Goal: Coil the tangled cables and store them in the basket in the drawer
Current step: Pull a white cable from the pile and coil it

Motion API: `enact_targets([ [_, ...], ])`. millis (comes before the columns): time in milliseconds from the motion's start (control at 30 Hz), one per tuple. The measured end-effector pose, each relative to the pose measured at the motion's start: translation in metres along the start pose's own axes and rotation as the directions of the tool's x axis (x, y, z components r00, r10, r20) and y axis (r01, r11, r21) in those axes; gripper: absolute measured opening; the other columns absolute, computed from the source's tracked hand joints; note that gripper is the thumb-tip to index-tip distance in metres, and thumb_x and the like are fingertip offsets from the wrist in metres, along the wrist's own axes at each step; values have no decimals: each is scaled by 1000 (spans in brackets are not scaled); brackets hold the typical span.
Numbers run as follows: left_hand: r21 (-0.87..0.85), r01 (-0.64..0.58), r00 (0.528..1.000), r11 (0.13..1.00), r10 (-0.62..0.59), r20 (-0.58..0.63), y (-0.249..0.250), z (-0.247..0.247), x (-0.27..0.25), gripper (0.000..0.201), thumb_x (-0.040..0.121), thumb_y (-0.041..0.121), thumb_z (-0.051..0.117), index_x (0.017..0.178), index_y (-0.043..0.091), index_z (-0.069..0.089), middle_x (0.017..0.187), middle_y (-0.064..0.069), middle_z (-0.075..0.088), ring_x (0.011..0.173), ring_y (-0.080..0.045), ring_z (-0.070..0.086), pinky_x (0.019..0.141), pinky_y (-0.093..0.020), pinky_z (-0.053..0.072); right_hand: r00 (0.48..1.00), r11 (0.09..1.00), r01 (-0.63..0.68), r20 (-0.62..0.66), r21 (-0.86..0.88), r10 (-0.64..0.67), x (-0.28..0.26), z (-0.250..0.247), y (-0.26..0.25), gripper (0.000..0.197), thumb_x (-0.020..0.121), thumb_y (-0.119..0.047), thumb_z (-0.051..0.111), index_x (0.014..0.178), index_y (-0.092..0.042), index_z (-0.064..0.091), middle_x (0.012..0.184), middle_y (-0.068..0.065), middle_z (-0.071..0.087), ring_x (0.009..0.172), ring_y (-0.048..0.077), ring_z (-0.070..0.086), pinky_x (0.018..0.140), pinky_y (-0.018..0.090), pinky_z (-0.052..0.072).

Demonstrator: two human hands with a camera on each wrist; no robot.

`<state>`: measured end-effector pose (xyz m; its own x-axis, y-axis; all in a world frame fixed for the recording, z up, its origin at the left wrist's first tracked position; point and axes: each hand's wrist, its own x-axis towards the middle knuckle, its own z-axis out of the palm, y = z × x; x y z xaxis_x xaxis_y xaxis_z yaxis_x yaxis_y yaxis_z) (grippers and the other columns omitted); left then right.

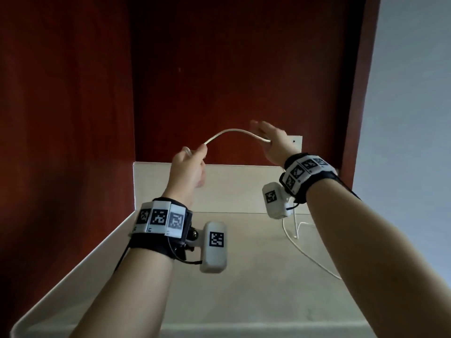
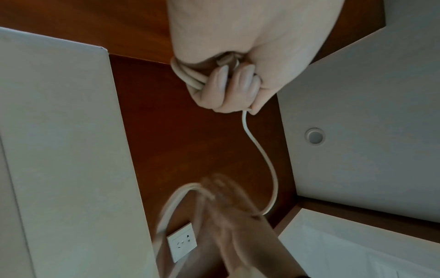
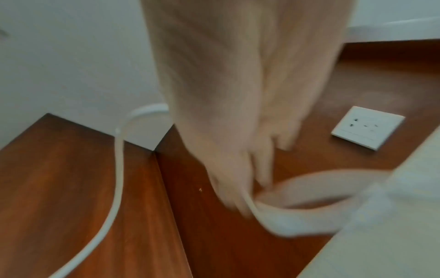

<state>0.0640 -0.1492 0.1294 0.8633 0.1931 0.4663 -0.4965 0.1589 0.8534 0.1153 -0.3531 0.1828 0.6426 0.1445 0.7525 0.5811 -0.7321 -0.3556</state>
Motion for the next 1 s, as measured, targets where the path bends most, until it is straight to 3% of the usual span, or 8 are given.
enact_targets([
  [33, -2, 9, 1000, 1000, -9, -4, -2, -1, 1, 21, 98, 26, 52, 87, 13, 39, 40, 11, 31, 28, -5, 25, 34, -13, 17, 978, 998, -59, 202, 14, 55, 0, 4, -3, 33, 96, -10, 50, 129, -16, 53, 121, 5, 62, 114, 22, 58, 96, 27, 44],
  [100, 10, 30, 999, 999, -30, -10, -8, -5, 2, 23, 97, 25, 53, 85, 14, 37, 40, 10, 29, 28, -6, 24, 34, -13, 16, 779, 970, -129, 584, -205, 227, -5, 12, 5, 27, 95, -24, 55, 122, -22, 59, 117, -5, 63, 112, 14, 56, 101, 29, 41],
  [200, 36, 69, 997, 997, -68, -27, -20, -10, -1, 28, 96, 22, 54, 79, 15, 33, 37, 11, 27, 28, -7, 23, 35, -12, 15, 598, 854, -96, 656, -512, 461, -18, 26, 25, 20, 92, -11, 57, 108, -6, 68, 108, 1, 69, 90, 13, 63, 84, 24, 49],
  [333, 51, 126, 992, 991, -124, -35, -36, -11, -2, 30, 96, 19, 51, 74, 16, 31, 39, 6, 27, 27, -8, 21, 36, -11, 13, 690, 844, -197, 541, -499, 481, -38, 44, 24, 32, 89, -2, 56, 120, 0, 61, 111, 12, 66, 76, 16, 60, 56, 19, 46],
  [567, 75, 266, 946, 961, -275, 173, -51, -16, -23, 33, 100, 22, 44, 69, 12, 42, 34, 7, 26, 24, -7, 20, 34, -11, 12, 899, 921, -369, 296, 122, 322, -65, 94, -1, 66, 84, -10, 64, 138, -6, 26, 74, 3, 52, 56, 13, 48, 57, 26, 40],
  [700, 114, 380, 771, 918, -382, 509, -63, -35, -49, 33, 101, 23, 40, 70, 11, 42, 36, 6, 24, 25, -5, 15, 35, -11, 8, 943, 907, -264, -110, 329, 315, -98, 106, -6, 33, 83, -8, 63, 106, -14, 41, 71, -5, 53, 59, 8, 50, 57, 24, 37],
  [900, 150, 508, 542, 848, -450, 710, -87, -65, -81, 26, 91, 28, 49, 74, 9, 46, 35, 5, 26, 22, -4, 16, 32, -6, 13, 979, 910, -140, -85, 389, 186, -155, 106, -9, 27, 85, -6, 65, 108, -13, 53, 73, -9, 55, 58, -4, 50, 61, 8, 39],
  [1000, 70, 550, 520, 832, -407, 751, -99, -72, -96, 30, 96, 28, 44, 70, 12, 48, 35, 3, 28, 23, -6, 19, 32, -8, 12, 980, 960, -105, -136, 258, 144, -177, 103, -1, 24, 81, -15, 72, 104, -13, 66, 85, -13, 50, 69, -6, 49, 65, 7, 37],
])
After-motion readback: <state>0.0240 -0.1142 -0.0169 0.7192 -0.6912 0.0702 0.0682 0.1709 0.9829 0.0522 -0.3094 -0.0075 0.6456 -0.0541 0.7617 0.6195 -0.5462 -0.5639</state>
